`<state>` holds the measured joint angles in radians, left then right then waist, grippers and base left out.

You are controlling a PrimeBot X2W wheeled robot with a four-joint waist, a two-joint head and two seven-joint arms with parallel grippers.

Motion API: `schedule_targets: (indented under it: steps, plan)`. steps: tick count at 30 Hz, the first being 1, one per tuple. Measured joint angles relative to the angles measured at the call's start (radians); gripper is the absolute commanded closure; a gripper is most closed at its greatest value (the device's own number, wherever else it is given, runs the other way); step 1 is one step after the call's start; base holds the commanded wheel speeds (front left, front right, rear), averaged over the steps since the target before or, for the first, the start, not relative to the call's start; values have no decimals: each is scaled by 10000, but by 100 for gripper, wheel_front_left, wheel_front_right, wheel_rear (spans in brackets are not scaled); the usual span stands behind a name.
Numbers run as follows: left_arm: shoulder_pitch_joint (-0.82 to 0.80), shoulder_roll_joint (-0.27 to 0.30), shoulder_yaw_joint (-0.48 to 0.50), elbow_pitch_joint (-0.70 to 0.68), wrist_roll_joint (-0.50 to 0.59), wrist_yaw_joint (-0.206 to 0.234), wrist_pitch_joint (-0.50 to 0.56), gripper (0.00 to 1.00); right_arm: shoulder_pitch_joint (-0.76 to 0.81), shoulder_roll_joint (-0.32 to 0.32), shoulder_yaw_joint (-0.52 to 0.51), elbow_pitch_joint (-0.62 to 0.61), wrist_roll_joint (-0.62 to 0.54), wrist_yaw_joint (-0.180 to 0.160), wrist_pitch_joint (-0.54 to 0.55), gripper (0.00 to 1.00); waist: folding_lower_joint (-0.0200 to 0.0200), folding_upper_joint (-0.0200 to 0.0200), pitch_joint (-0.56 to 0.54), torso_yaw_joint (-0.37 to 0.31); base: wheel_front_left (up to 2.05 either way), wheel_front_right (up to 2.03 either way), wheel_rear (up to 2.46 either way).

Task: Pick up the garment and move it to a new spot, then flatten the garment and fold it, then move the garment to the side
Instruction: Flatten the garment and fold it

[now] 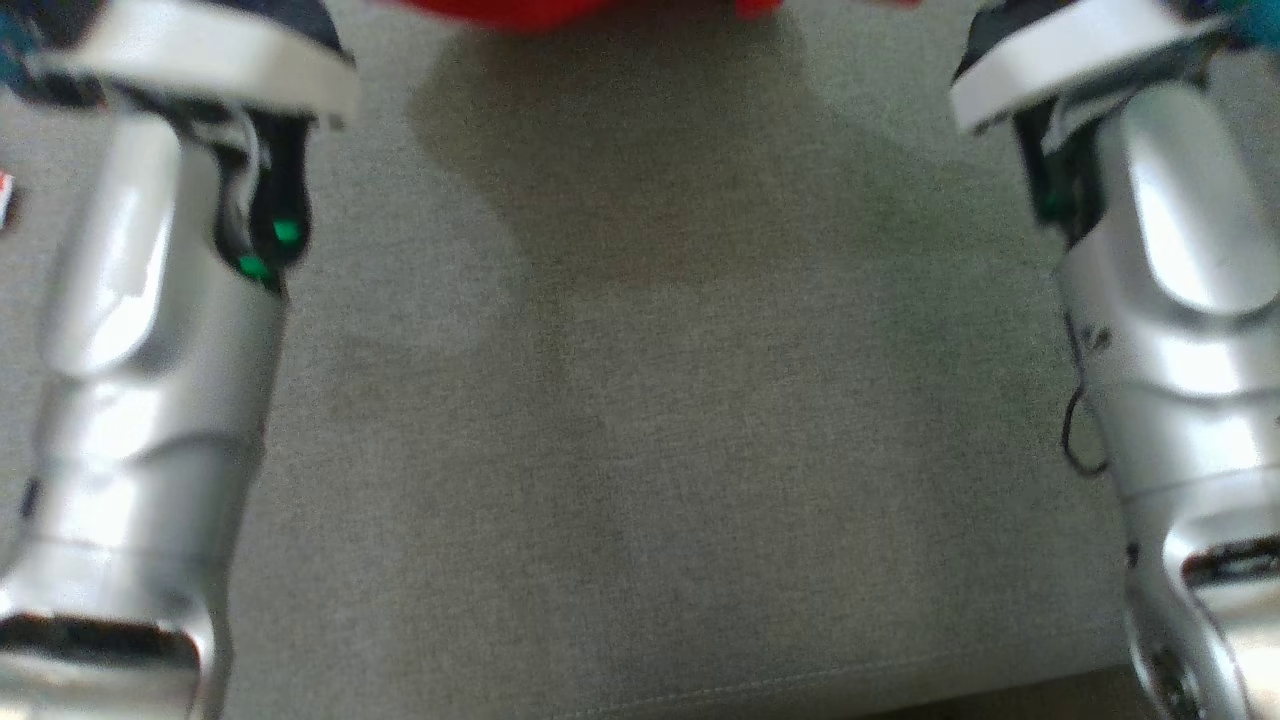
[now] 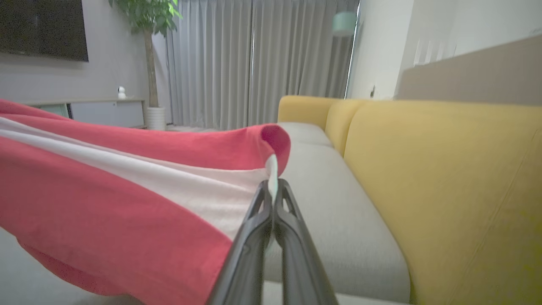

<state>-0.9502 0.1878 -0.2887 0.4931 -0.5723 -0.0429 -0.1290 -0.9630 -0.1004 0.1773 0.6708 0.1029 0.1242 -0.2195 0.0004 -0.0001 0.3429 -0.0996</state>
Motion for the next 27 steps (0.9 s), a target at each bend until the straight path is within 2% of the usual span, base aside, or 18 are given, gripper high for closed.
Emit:
schedule_targets:
  steps: [7,11,18,23,27]
  plan:
    - [1630,-188,-31,42,-178,-113,-759,100,1289,171,69,174,236,0,-259,100,-3,0,143,-42,0,0,0]
    - [2577,-201,-25,-606,-180,-113,-1016,100,2249,215,65,-462,466,0,-301,100,-4,0,-152,-16,0,0,0]
    - [4998,-280,-31,-2236,-230,33,-1116,100,4686,201,-291,-2499,646,0,-314,100,-6,0,-1121,96,0,0,0]
    - [6903,-433,-174,-3427,-253,391,-1118,100,7001,224,-725,-4305,646,2,-247,100,-7,1,-2032,182,0,0,0]
    - [8278,-502,-314,-4466,-410,779,-1097,100,8759,320,-1026,-6157,642,2,424,100,-8,1,-2658,267,0,0,0]
